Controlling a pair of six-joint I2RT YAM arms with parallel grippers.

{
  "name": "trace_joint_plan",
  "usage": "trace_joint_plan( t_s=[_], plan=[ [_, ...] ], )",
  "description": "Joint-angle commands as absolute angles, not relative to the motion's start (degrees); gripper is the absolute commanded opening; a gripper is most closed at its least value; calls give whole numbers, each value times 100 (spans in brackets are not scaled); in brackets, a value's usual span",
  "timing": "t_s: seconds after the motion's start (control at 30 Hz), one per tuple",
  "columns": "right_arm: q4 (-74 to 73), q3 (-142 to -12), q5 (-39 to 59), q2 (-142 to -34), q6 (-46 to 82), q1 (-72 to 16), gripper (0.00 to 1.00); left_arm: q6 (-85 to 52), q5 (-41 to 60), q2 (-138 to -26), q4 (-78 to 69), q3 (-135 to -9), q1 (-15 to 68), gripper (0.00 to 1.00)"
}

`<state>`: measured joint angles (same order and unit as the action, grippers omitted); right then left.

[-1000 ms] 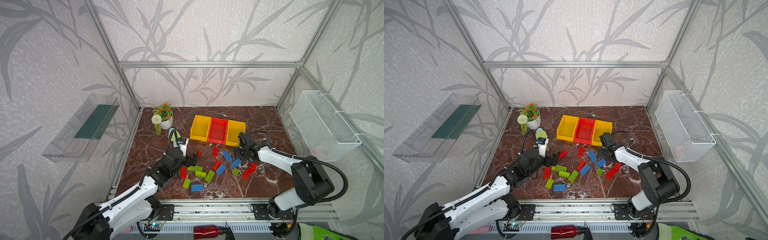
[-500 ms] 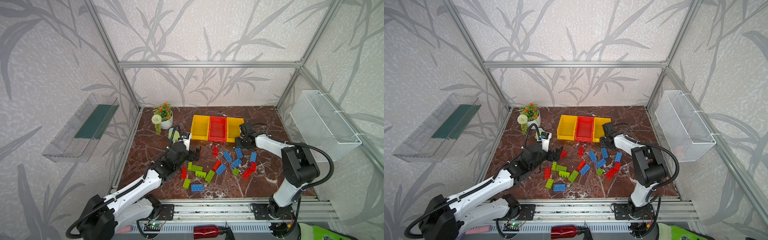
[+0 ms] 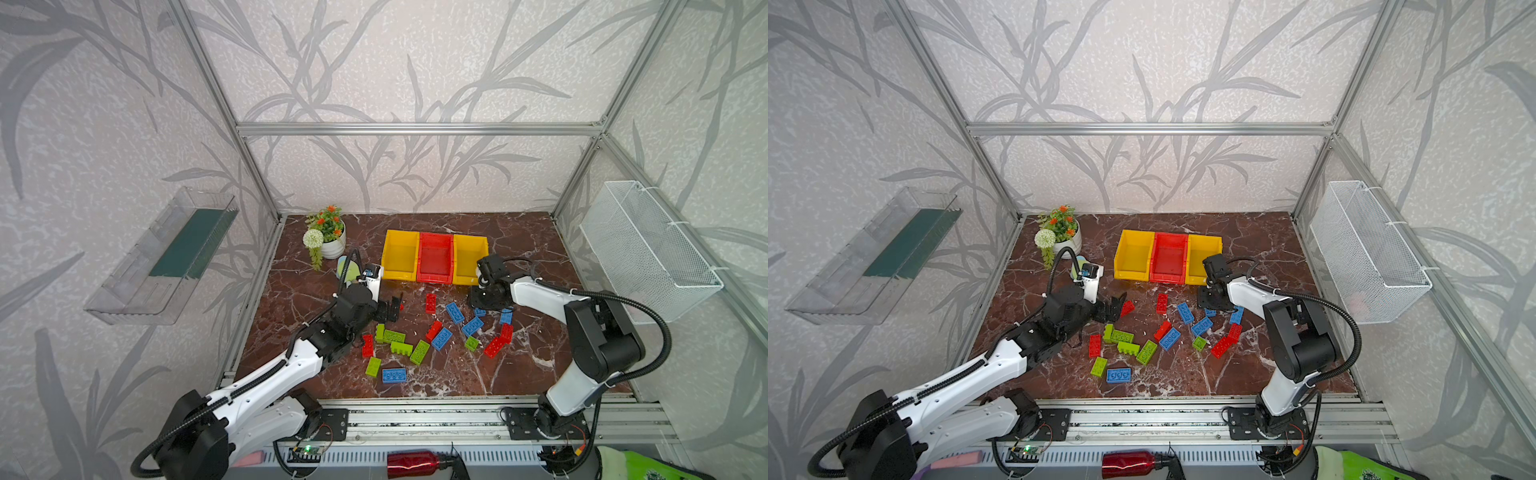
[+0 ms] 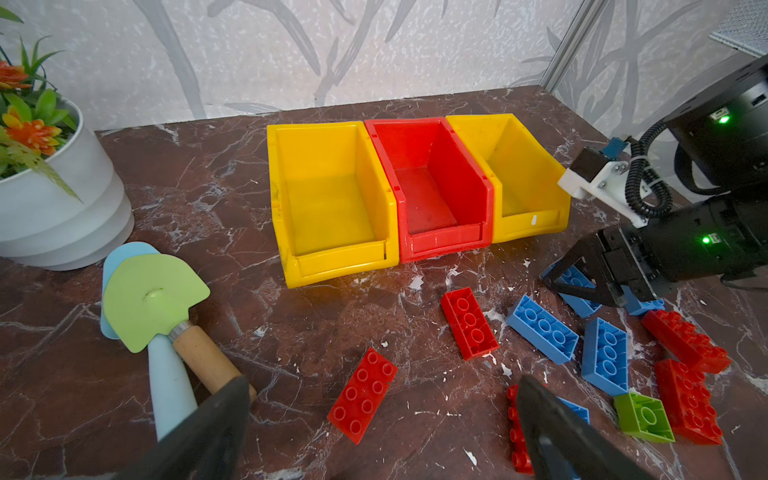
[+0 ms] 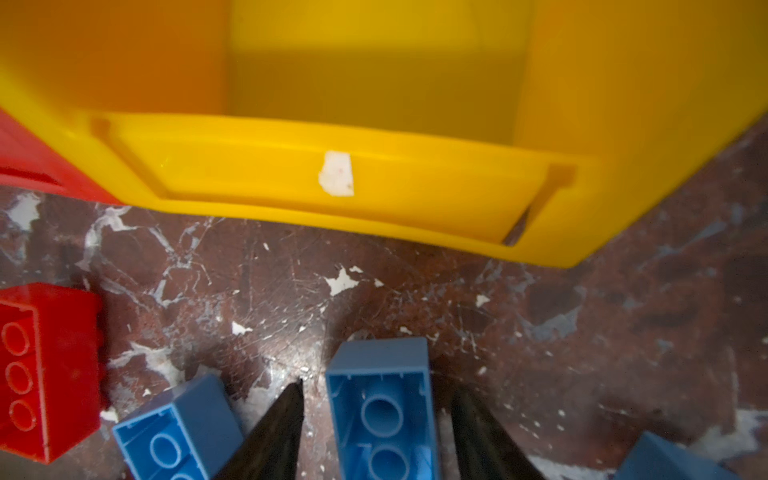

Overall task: Sort the legos into containers by color
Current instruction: 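Grasp the blue brick with the right gripper and lift it over the red bin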

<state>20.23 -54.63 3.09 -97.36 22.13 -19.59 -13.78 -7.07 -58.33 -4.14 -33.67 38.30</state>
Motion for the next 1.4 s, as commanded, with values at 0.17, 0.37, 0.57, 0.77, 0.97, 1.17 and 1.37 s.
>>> trace_joint_plan(
  t_s=[0.17,0.37,0.57,0.77,0.97,1.17,1.37],
  plan=[
    [2474,-5558,57,-9991,2355,-2056,41,-1476,-699,-5556,-314,-3181,3855,99],
    [2742,-5689,-89,-9815,2364,-2074,29,-1477,-708,-5513,-282,-3159,3853,99],
    [3110,-6042,-167,-9211,2321,-2083,25,-1463,-738,-5458,-257,-3154,3852,99],
    [3217,-6653,194,-9164,2304,-2090,25,-1459,-764,-5442,-293,-3129,3856,99],
    [3112,-7686,486,-9739,2312,-2259,25,-1433,-810,-5441,-322,-3106,3851,99],
    [3386,-9213,434,-10964,2233,-2567,25,-1434,-794,-5554,-386,-3128,3853,99],
    [3635,-10291,382,-11930,2250,-2618,26,-1337,-822,-5691,-358,-3186,3856,99]
  ],
)
